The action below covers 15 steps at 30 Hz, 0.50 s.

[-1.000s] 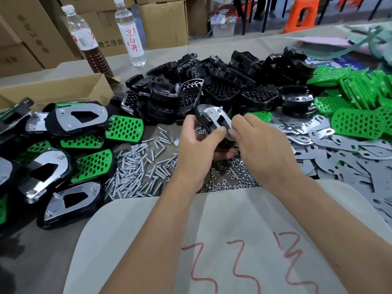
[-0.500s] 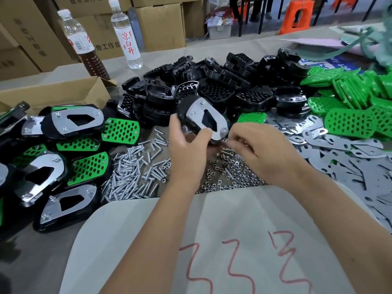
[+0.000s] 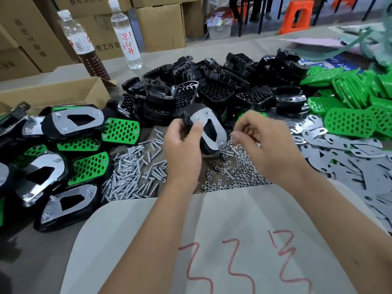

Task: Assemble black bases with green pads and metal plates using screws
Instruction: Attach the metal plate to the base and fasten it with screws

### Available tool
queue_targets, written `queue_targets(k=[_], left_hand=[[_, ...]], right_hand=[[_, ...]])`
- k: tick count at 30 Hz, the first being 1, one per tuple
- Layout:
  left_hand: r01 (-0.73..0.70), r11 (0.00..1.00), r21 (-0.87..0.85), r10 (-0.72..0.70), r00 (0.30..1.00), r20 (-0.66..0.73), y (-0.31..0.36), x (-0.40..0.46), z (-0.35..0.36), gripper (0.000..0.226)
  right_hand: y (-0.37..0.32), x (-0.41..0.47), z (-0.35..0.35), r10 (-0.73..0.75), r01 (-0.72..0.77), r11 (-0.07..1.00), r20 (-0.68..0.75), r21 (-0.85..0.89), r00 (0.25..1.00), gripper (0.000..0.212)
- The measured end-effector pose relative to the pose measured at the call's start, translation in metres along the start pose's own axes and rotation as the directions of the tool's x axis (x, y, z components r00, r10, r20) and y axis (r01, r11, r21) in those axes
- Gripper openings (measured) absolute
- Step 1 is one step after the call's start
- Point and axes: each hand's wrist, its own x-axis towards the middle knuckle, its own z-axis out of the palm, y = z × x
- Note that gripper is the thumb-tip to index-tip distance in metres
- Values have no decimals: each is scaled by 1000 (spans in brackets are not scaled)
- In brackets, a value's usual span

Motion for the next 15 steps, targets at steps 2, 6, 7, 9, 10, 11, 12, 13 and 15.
queue_targets(k=[2, 6, 7, 9, 10, 11, 12, 13, 15], left_hand=[[-22, 998, 66, 17, 997, 76, 2, -2, 2, 27], [-34, 984, 175, -14, 963, 268, 5, -6, 5, 40], [-39, 980, 193, -23, 951, 307, 7, -7, 6, 44], [-56, 976, 211, -25, 932, 362, 10, -8, 5, 53], [-59, 975, 213, -27, 925, 380, 12, -9, 4, 55], [-58, 976, 210, -31, 918, 395, 14, -9, 4, 55], [-51, 977, 205, -37, 913, 406, 15, -10, 4, 54], [-44, 979, 201, -45, 908, 416, 16, -10, 4, 53], [-37, 977, 208, -58, 900, 432, 17, -12, 4, 50]], right_hand=[[1, 1, 0, -8, 30, 985, -124, 173, 992, 10], [2, -2, 2, 5, 53, 964, -216, 262, 976, 16], [3, -3, 2, 3, 53, 970, -229, 239, 973, 16], [4, -3, 2, 0, 53, 977, -246, 206, 969, 15], [3, -2, 3, -3, 52, 980, -244, 192, 970, 15], [3, -2, 3, -6, 49, 983, -235, 177, 972, 14], [2, -2, 4, -9, 44, 987, -222, 156, 975, 14], [1, -2, 4, -11, 40, 990, -210, 132, 978, 13], [0, -1, 4, -16, 37, 994, -193, 104, 981, 14]])
